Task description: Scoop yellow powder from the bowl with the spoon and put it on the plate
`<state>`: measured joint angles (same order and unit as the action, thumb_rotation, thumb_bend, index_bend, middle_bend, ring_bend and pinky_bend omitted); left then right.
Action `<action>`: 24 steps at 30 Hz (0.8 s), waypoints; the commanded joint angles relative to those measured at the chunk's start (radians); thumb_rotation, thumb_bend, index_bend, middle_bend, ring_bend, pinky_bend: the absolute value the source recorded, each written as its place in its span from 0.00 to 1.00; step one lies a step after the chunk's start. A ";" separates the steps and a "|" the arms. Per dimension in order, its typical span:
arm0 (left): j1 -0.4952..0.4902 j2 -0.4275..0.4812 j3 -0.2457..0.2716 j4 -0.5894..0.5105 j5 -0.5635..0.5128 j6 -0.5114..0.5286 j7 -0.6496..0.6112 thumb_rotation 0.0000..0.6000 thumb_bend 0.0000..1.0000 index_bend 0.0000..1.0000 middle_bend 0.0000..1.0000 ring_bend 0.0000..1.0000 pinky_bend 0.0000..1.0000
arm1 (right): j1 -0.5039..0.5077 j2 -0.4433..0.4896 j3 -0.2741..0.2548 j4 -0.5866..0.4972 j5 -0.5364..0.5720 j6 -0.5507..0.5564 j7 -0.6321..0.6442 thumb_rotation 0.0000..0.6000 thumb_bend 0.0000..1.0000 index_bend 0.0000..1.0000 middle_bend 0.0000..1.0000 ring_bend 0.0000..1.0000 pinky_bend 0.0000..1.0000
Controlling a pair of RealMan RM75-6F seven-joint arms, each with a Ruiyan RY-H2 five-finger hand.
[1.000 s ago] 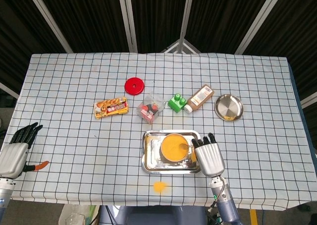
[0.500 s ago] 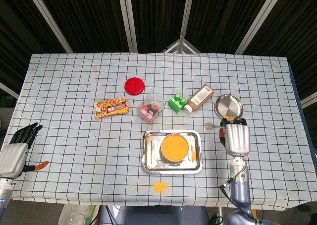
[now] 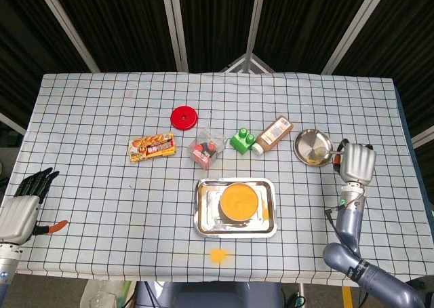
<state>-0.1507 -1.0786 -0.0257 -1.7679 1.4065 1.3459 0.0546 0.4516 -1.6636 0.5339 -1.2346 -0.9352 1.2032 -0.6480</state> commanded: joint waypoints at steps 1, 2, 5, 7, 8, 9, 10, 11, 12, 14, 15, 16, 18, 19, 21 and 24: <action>0.000 -0.001 0.001 0.000 0.001 -0.001 0.001 1.00 0.00 0.00 0.00 0.00 0.00 | 0.046 -0.029 0.015 0.112 0.058 -0.048 0.040 1.00 0.71 0.97 0.71 0.55 0.37; 0.000 -0.001 0.001 0.000 0.001 -0.001 0.001 1.00 0.00 0.00 0.00 0.00 0.00 | 0.053 -0.037 0.015 0.138 0.067 -0.055 0.049 1.00 0.71 0.97 0.71 0.55 0.37; 0.000 0.000 0.001 -0.001 -0.001 -0.001 0.001 1.00 0.00 0.00 0.00 0.00 0.00 | 0.071 -0.057 0.016 0.199 0.093 -0.076 0.072 1.00 0.71 0.97 0.71 0.54 0.37; 0.000 0.000 0.001 -0.002 -0.002 -0.002 0.002 1.00 0.00 0.00 0.00 0.00 0.00 | 0.081 -0.070 0.019 0.230 0.114 -0.093 0.091 1.00 0.71 0.95 0.71 0.53 0.37; -0.001 -0.001 0.001 -0.003 -0.002 -0.003 0.003 1.00 0.00 0.00 0.00 0.00 0.00 | 0.083 -0.074 0.018 0.238 0.119 -0.097 0.096 1.00 0.71 0.95 0.71 0.53 0.37; -0.001 -0.001 0.001 -0.004 -0.001 -0.003 0.004 1.00 0.00 0.00 0.00 0.00 0.00 | 0.087 -0.079 0.014 0.249 0.125 -0.104 0.099 1.00 0.71 0.95 0.71 0.52 0.37; -0.001 -0.001 0.002 -0.004 -0.001 -0.003 0.005 1.00 0.00 0.00 0.00 0.00 0.00 | 0.090 -0.084 0.009 0.260 0.132 -0.109 0.100 1.00 0.71 0.95 0.71 0.52 0.37; -0.001 -0.002 0.002 -0.005 -0.001 -0.004 0.006 1.00 0.00 0.00 0.00 0.00 0.00 | 0.092 -0.088 0.004 0.267 0.136 -0.112 0.101 1.00 0.71 0.94 0.71 0.52 0.36; -0.001 -0.002 0.002 -0.005 -0.001 -0.004 0.006 1.00 0.00 0.00 0.00 0.00 0.00 | 0.093 -0.090 0.001 0.269 0.137 -0.113 0.104 1.00 0.71 0.94 0.71 0.52 0.36; -0.002 -0.003 0.002 -0.005 -0.004 -0.006 0.009 1.00 0.00 0.00 0.00 0.00 0.00 | 0.093 -0.096 -0.013 0.271 0.135 -0.118 0.114 1.00 0.71 0.94 0.71 0.52 0.35; -0.003 -0.003 0.002 -0.006 -0.005 -0.008 0.010 1.00 0.00 0.00 0.00 0.00 0.00 | 0.094 -0.097 -0.018 0.271 0.132 -0.118 0.117 1.00 0.71 0.94 0.71 0.52 0.35; -0.003 -0.003 0.001 -0.007 -0.006 -0.008 0.012 1.00 0.00 0.00 0.00 0.00 0.00 | 0.095 -0.098 -0.025 0.271 0.127 -0.115 0.121 1.00 0.71 0.94 0.71 0.52 0.35; -0.003 -0.004 0.002 -0.008 -0.006 -0.008 0.014 1.00 0.00 0.00 0.00 0.00 0.00 | 0.098 -0.101 -0.032 0.272 0.125 -0.114 0.127 1.00 0.71 0.92 0.70 0.51 0.35; -0.003 -0.005 0.002 -0.009 -0.005 -0.008 0.015 1.00 0.00 0.00 0.00 0.00 0.00 | 0.099 -0.102 -0.033 0.272 0.126 -0.113 0.131 1.00 0.71 0.90 0.69 0.49 0.34; -0.003 -0.005 0.004 -0.012 -0.004 -0.008 0.018 1.00 0.00 0.00 0.00 0.00 0.00 | 0.102 -0.101 -0.035 0.273 0.129 -0.113 0.137 1.00 0.68 0.82 0.62 0.44 0.31; -0.003 -0.006 0.003 -0.011 -0.007 -0.009 0.020 1.00 0.00 0.00 0.00 0.00 0.00 | 0.099 -0.087 -0.042 0.256 0.142 -0.124 0.130 1.00 0.52 0.56 0.46 0.32 0.24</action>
<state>-0.1536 -1.0843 -0.0223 -1.7795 1.4003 1.3376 0.0739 0.5523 -1.7562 0.4958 -0.9723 -0.7988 1.0841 -0.5139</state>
